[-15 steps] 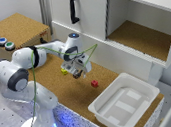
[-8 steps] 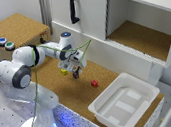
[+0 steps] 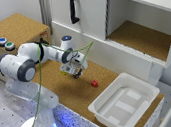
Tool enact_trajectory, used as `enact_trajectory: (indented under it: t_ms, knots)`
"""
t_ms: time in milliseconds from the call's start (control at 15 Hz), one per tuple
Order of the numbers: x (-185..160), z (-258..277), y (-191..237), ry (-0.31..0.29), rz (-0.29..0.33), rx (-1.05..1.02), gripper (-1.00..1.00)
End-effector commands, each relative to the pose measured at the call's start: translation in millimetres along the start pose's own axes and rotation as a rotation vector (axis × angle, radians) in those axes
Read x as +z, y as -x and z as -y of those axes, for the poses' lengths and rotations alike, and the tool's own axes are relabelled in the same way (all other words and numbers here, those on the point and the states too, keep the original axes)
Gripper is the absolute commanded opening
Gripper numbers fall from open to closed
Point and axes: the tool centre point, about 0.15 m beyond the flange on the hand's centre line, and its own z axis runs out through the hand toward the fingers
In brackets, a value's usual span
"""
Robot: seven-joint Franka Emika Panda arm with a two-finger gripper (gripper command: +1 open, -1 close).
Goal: Grasp the purple block and turn it right
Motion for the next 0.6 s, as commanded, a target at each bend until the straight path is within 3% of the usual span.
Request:
enact_trajectory:
  t_ms: [0,200,533]
  knots:
    - [22.5,12.5,-20.9,-0.017,0.056,-0.013,-1.0]
    - [25.8,11.0,-24.7,-0.032,0.058,-0.006,-1.0]
    - [33.9,-12.5,-24.1,-0.046,0.116,-0.01,-1.0]
